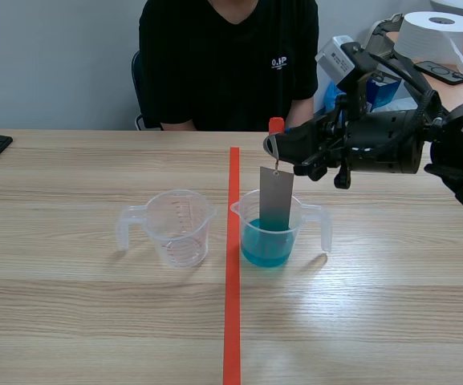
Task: Do the redox reaction experiment.
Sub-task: 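Hold the plate still in the solution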
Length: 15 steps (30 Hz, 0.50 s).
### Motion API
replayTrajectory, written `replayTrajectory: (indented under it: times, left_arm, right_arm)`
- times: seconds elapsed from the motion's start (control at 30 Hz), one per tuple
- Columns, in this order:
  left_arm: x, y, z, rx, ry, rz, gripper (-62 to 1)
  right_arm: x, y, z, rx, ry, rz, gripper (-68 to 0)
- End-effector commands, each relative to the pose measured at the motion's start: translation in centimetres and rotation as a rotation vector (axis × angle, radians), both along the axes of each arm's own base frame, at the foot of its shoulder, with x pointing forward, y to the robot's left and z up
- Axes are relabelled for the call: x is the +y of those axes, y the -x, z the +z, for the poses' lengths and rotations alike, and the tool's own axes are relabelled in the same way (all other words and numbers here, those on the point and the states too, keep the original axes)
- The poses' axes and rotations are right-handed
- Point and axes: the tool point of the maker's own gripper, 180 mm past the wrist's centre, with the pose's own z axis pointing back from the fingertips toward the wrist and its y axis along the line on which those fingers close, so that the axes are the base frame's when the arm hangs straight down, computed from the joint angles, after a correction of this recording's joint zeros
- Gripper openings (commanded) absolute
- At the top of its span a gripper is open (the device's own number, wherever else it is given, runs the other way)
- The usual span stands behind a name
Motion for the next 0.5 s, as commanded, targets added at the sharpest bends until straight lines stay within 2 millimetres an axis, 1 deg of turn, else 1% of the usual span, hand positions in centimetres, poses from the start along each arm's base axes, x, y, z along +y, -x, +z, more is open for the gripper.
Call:
replayTrajectory:
  times: [0.0,0.3,0.47]
  left_arm:
    - [-0.28,0.03,0.37,-0.014,0.013,0.0,-56.9]
    - [-0.28,0.04,0.37,-0.014,0.013,0.001,-56.9]
    - [-0.28,0.04,0.37,-0.014,0.013,0.001,-56.9]
  right_arm:
    - [-0.34,-0.5,0.76,-0.025,0.01,0.004,-65.8]
    - [-0.41,-0.52,0.85,-0.028,0.013,0.004,-65.8]
    - [-0.59,-0.69,1.44,-0.041,0.023,0.004,-65.8]
